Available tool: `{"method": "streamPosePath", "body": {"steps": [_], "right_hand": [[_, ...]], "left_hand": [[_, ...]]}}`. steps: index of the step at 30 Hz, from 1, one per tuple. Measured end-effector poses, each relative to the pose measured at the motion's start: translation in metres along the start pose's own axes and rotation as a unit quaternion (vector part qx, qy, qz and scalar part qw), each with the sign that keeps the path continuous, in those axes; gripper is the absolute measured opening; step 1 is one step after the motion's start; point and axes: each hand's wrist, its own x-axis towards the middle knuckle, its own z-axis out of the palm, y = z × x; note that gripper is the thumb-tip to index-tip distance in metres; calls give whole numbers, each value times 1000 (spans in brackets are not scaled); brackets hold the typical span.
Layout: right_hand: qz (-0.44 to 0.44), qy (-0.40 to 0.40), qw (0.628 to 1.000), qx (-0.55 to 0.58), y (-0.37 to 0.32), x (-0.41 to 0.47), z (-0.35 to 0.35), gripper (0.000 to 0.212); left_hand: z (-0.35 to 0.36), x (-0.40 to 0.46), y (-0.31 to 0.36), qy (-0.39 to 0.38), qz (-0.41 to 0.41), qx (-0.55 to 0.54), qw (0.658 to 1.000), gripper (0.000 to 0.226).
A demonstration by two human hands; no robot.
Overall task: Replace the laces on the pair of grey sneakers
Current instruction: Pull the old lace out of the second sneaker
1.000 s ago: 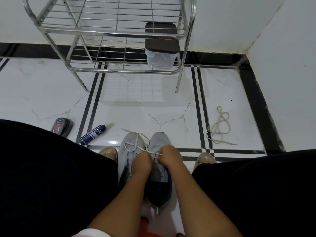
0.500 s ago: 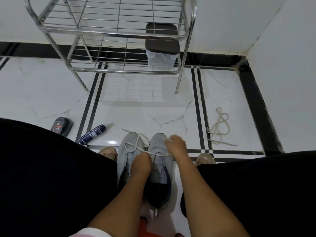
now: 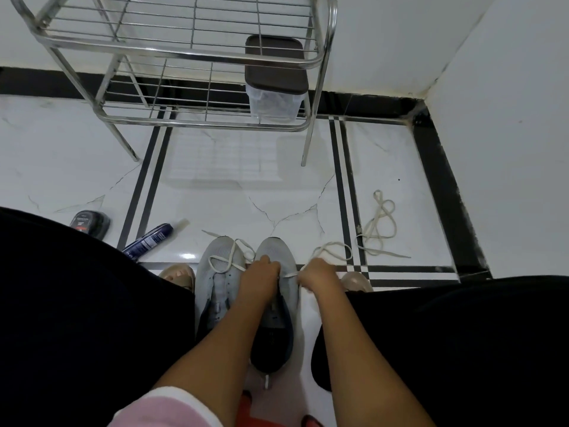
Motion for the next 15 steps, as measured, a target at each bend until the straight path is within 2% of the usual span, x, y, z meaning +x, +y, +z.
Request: {"method": "streamPosePath", "body": {"steps": [2,3,4,6,7,9,11,12,13,15], "right_hand": [[3,-175,984,-30,0,-14,11,16],[-7,-206,976,-68,2,-19,20,17],[-28,-192,975,-109,5,-22,31,18],[-74,-94,980,-160,12,-29,48,28],[-91,-50,981,-167,14,-32,54,32],[-99,-10,983,-154,19,-34,60,32],[-73,-11,989,-126,19,-33,56,33],[-54,-11,993,-105,18,-31,53,36],[-38,-12,996,-84,18,-27,50,38],[-27,-13,997,-68,17,-22,45,39]], "left_hand": [[2,1,1,9,7,45,999,20],[4,2,2,14,5,57,998,21],[5,2,3,13,4,66,998,23],[8,1,3,9,7,80,997,29],[10,1,3,7,7,78,997,29],[11,2,-2,10,15,66,998,22],[16,6,-8,30,-20,-54,998,12],[16,7,-11,48,-74,-163,983,8],[16,9,-14,59,-146,-282,946,5],[11,12,-18,39,-246,-470,847,5]]}}
